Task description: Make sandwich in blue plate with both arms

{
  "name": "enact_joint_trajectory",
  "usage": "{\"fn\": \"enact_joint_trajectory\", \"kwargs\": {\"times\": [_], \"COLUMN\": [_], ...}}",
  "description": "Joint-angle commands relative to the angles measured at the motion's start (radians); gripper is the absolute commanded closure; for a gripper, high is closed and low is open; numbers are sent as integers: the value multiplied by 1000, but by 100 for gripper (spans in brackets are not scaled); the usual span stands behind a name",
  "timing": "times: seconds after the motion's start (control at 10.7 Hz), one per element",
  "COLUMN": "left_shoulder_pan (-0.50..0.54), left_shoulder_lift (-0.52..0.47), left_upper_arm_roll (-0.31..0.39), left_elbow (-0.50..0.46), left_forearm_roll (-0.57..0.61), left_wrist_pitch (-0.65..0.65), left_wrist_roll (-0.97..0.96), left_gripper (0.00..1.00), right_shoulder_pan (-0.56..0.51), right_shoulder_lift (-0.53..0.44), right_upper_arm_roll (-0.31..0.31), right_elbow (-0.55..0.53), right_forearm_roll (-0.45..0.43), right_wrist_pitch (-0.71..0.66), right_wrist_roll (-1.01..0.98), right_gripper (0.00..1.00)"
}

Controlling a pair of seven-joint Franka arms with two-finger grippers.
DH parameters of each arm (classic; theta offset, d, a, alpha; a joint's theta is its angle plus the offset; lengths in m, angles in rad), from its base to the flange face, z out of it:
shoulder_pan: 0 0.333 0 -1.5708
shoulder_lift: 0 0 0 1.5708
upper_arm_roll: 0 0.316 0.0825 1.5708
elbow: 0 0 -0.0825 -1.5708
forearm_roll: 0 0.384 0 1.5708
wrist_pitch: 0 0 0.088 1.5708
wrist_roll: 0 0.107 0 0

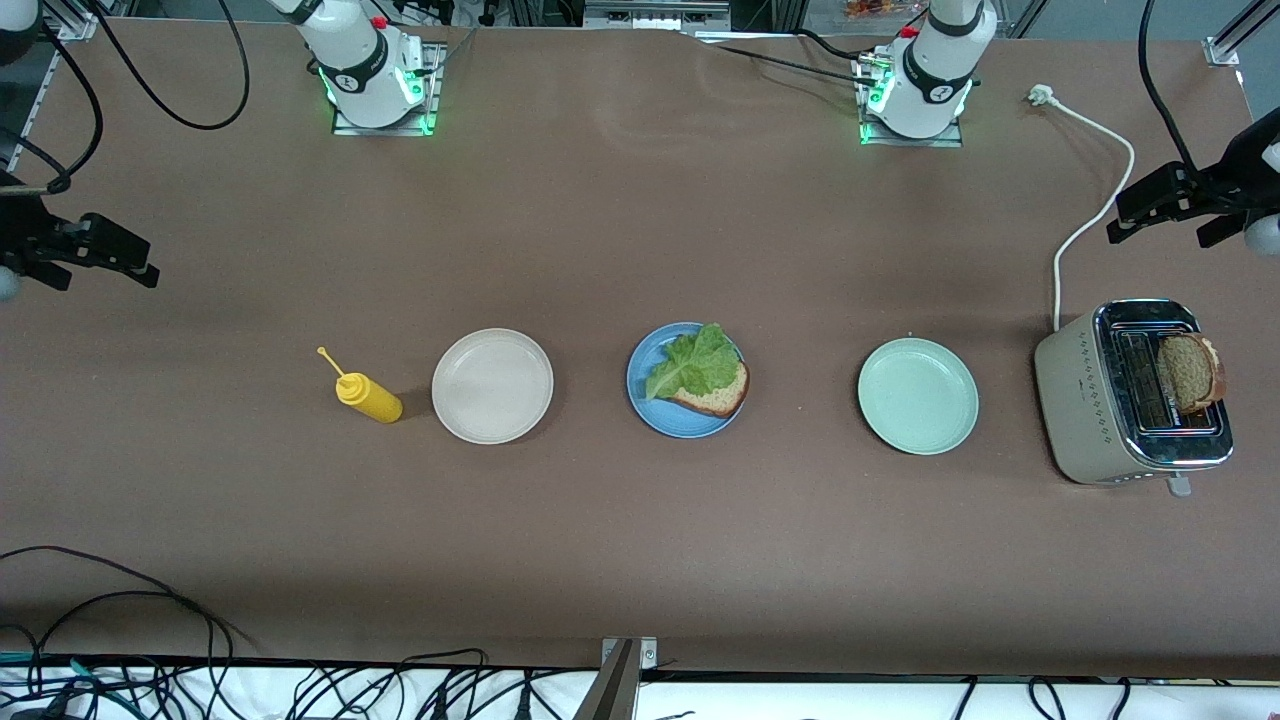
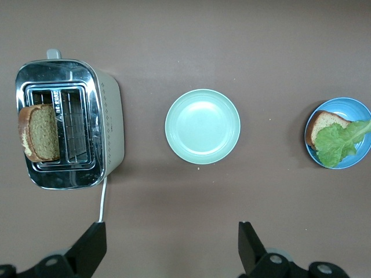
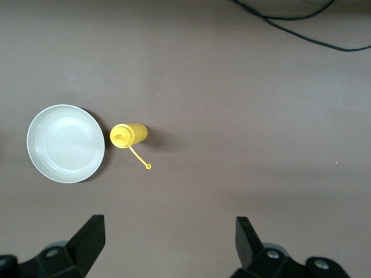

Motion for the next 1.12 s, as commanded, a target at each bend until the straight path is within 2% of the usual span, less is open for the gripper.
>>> {"fn": "enact_joint_trajectory", "kwargs": {"times": [0.0, 0.84, 1.02], "left_shoulder_pan": [14, 26, 92], "left_shoulder_lift": [-2, 7, 50], "left_upper_arm_roll": [1, 1, 0], "left_elbow": [13, 13, 15], "left_forearm_roll": [-9, -7, -12], "left_wrist_pitch": [-21, -27, -18], "left_wrist_roll": [16, 30, 79], "left_gripper": [0, 0, 0], "right_shoulder_pan": [-4, -7, -8], "right_shoulder_lift": [10, 22, 22], "right_upper_arm_roll": [4, 1, 1], "right_elbow": [26, 26, 26], "right_forearm_roll": [-3, 1, 3], "right_wrist_pitch": [-3, -3, -3], "right_wrist_roll": [-9, -5, -5], "right_gripper": [0, 0, 0]}}
